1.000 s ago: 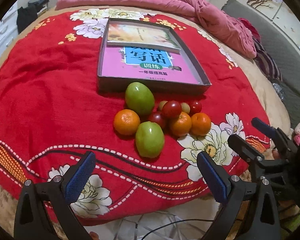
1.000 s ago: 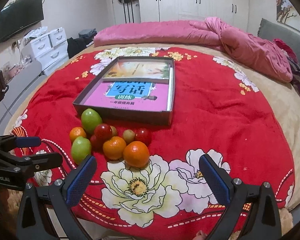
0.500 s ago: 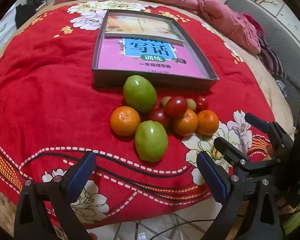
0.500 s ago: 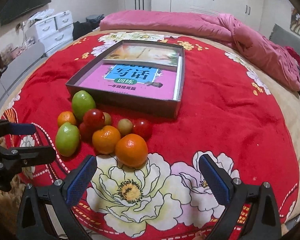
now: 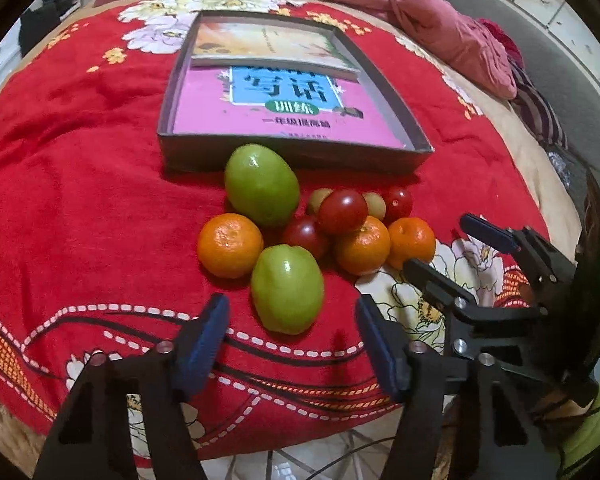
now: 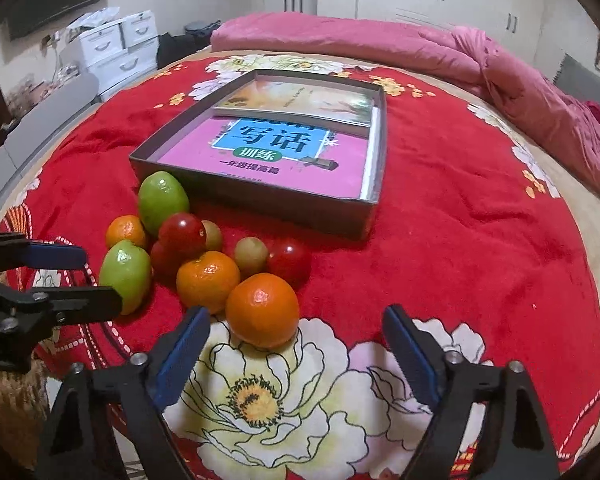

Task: Organize fruits
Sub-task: 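Grasp a tangerine with the right tool while the left tool grasps a green fruit, then lift and carry the green fruit and tangerine over the tray with both tools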

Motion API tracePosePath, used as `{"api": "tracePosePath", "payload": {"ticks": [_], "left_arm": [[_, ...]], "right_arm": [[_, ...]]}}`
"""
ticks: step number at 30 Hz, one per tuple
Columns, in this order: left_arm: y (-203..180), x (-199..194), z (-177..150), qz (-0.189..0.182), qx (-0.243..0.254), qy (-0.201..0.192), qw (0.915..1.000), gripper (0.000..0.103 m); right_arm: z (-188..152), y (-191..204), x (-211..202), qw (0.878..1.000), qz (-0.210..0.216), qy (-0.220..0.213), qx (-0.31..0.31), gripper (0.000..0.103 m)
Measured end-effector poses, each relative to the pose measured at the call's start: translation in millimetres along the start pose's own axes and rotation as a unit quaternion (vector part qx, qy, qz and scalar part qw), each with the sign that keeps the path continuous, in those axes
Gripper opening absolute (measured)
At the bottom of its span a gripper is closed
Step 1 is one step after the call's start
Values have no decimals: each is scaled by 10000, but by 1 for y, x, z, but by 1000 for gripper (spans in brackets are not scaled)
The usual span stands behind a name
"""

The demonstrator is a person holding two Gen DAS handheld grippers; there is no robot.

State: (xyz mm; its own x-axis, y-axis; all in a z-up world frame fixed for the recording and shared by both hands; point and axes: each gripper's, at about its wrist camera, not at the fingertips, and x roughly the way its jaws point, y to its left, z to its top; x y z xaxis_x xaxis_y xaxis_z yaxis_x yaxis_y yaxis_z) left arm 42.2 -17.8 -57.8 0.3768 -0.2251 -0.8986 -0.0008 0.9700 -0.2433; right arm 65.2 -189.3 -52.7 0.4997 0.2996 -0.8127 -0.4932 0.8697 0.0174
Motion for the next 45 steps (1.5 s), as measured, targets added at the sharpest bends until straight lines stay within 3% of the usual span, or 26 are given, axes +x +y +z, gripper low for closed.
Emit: {"api": "tracePosePath", "payload": {"ticks": [5,16,23,30,45], "left_arm": [[-1,5,1,-64,11,26,10000,60],[1,9,5,-52,-47,62,10000,55],[1,17,8,48,-91,134,9999,43],[-2,21,7,146,15,118,9998,43],[-4,1,-1,-19,96,114,9999,43]], "right_arm": [[-1,3,10,9995,235,142,-125,60],[0,14,16,9983,372,88,-451,42],[-3,8,12,9984,482,-27,-281,41],[-9,-6,5,9982,587,-58,86,41],[-8,-23,-13,9961,627,-296,550,41]]}}
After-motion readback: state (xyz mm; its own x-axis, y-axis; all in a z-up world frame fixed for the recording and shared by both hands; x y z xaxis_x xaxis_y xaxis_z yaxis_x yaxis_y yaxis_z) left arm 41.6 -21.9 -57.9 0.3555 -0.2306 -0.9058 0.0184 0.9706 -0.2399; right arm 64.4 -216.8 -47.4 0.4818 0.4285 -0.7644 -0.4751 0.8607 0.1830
